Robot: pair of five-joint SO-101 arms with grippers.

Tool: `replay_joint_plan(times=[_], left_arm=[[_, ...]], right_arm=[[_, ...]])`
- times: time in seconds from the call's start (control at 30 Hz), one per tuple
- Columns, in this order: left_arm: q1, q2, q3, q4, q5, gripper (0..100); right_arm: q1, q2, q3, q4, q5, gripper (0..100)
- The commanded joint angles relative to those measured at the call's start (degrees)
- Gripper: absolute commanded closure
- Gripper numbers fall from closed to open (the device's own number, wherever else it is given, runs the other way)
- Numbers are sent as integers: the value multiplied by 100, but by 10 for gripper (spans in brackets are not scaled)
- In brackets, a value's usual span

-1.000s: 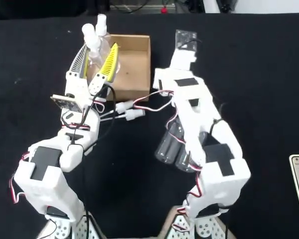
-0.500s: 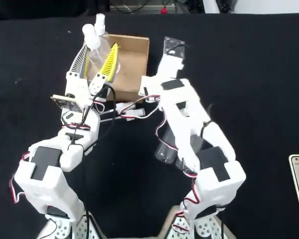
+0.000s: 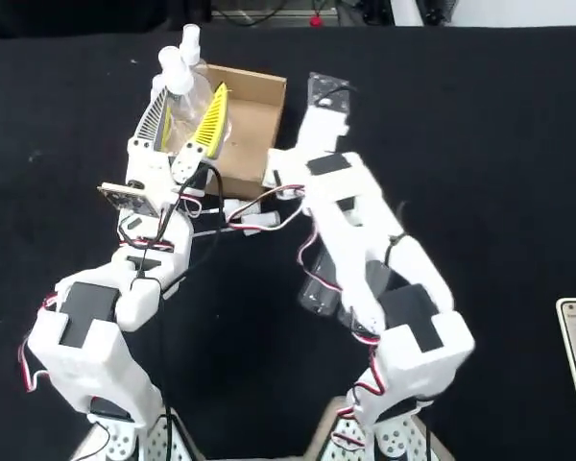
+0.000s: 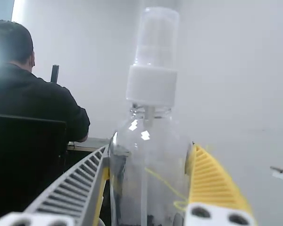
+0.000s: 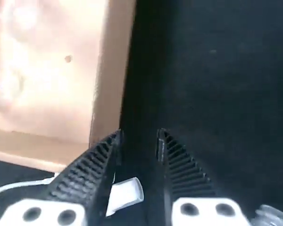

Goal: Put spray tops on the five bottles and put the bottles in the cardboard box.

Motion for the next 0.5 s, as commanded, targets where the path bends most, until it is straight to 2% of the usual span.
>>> replay_joint_plan(times=[0.0, 0.07, 0.23, 0.37, 0.47], left_arm=[[57, -44, -523, 53, 53, 780], [-4, -44, -840, 211, 53, 780], [-101, -44, -1596, 1503, 255, 780], [-92, -44, -1587, 1266, 563, 780], [-92, 132, -1569, 1222, 571, 780]], right_arm=[[290, -813, -75, 360, -18, 882], [396, -1086, -75, 642, 9, 882], [422, -1675, 321, 1090, 35, 882], [431, -2325, 1297, 519, 607, 882], [404, -2993, 2246, -167, 703, 882]])
